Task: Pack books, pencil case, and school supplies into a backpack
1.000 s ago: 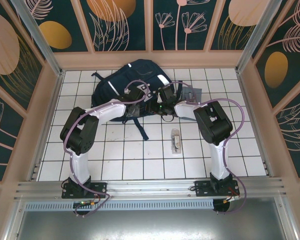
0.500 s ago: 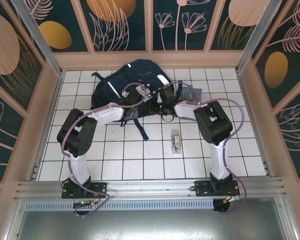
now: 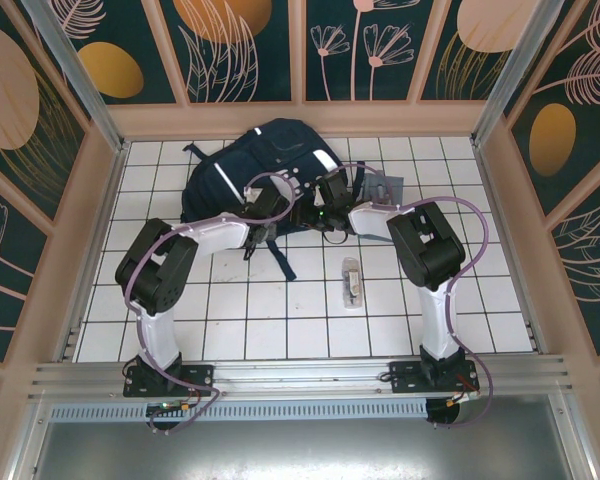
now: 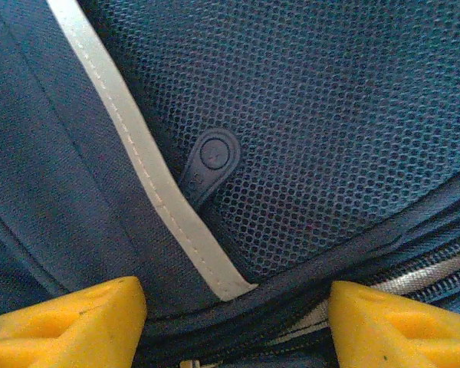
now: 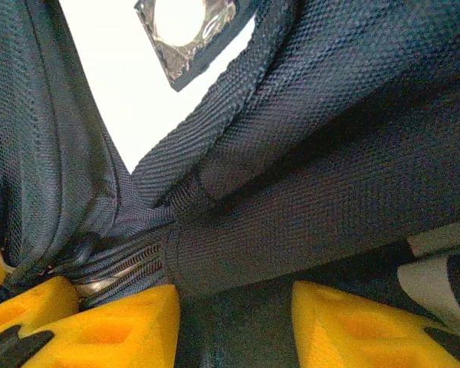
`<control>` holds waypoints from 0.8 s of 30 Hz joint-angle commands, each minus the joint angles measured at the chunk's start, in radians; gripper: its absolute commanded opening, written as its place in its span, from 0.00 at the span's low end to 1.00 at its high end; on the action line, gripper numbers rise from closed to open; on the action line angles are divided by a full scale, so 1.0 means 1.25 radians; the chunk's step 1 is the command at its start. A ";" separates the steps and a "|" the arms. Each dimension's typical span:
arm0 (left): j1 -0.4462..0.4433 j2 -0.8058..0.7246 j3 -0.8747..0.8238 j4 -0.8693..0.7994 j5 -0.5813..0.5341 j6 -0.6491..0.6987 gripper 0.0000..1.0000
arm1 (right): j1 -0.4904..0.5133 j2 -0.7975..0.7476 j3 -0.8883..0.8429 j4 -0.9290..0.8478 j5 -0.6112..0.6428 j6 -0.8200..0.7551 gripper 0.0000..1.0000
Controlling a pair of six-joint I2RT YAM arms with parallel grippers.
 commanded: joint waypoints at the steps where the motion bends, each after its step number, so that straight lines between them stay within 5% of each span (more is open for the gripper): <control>1: 0.052 -0.019 -0.074 -0.169 -0.063 -0.008 0.61 | -0.016 0.031 -0.037 -0.044 0.041 0.019 0.44; 15: 0.075 -0.151 -0.074 -0.165 0.010 -0.011 0.56 | -0.009 0.032 -0.016 -0.054 0.038 0.021 0.43; 24: 0.075 -0.200 -0.048 -0.125 0.140 -0.039 0.67 | -0.008 0.021 -0.008 -0.067 0.042 0.011 0.43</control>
